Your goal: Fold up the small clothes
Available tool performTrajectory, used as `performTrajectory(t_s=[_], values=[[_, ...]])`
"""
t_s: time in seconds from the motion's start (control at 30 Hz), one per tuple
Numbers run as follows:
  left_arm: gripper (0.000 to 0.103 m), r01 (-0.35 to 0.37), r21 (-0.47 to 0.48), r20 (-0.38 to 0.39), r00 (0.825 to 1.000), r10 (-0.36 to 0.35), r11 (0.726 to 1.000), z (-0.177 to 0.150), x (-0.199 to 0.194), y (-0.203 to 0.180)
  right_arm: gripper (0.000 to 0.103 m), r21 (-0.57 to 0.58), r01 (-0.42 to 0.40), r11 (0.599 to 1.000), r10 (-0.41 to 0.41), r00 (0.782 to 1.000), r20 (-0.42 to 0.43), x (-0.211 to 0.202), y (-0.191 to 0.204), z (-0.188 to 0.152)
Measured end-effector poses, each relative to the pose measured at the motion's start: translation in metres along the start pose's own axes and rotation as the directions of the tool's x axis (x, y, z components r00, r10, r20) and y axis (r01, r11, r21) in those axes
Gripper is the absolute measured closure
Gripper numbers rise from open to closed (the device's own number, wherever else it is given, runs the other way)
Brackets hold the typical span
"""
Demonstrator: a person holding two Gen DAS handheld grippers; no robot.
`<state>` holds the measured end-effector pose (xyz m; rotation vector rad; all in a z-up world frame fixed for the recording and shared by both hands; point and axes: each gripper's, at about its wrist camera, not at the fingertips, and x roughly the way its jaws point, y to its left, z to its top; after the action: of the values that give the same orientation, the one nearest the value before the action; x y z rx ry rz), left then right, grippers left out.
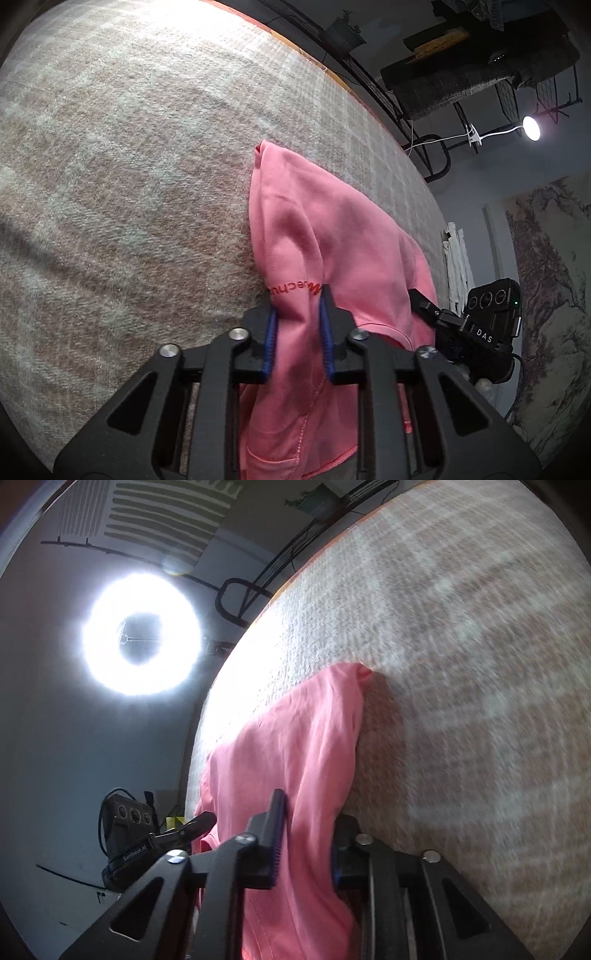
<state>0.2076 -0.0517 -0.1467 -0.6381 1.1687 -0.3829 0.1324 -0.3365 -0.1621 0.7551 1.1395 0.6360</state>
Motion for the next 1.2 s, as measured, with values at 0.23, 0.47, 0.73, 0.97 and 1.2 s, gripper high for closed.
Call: performTrajectory(t_s=[0.23, 0.47, 0.73, 0.97, 1.2], values=[[0.095, -0.07, 0.187, 0.093, 0.994, 0.053, 0.98, -0.007, -0.02, -0.038, 0.098, -0.144, 0.095, 0.985, -0.09, 0.995, 0.038, -0.007, 0.032, -0.002], [0.095, -0.098, 0.281, 0.112, 0.991, 0.068, 0.955, -0.015, -0.021, -0.059, 0.099, -0.219, 0.122, 0.968, -0.102, 0.99, 0.098, -0.031, 0.056, -0.006], [0.069, -0.075, 0.137, 0.045, 0.997, 0.07, 0.988, -0.017, -0.029, -0.014, 0.061, -0.189, 0.174, 0.967, -0.173, 0.985, 0.021, -0.031, 0.028, -0.001], [0.057, 0.071, -0.056, 0.008, 0.997, -0.071, 0.996, -0.059, -0.065, 0.03, 0.056, -0.033, 0.041, 0.999, -0.039, 0.998, 0.044, -0.058, -0.02, 0.014], [0.057, 0.108, -0.128, -0.001, 0.994, -0.109, 0.986, -0.087, -0.049, 0.044, 0.059, 0.023, -0.036, 0.999, 0.036, 0.999, 0.036, -0.033, -0.027, 0.028]])
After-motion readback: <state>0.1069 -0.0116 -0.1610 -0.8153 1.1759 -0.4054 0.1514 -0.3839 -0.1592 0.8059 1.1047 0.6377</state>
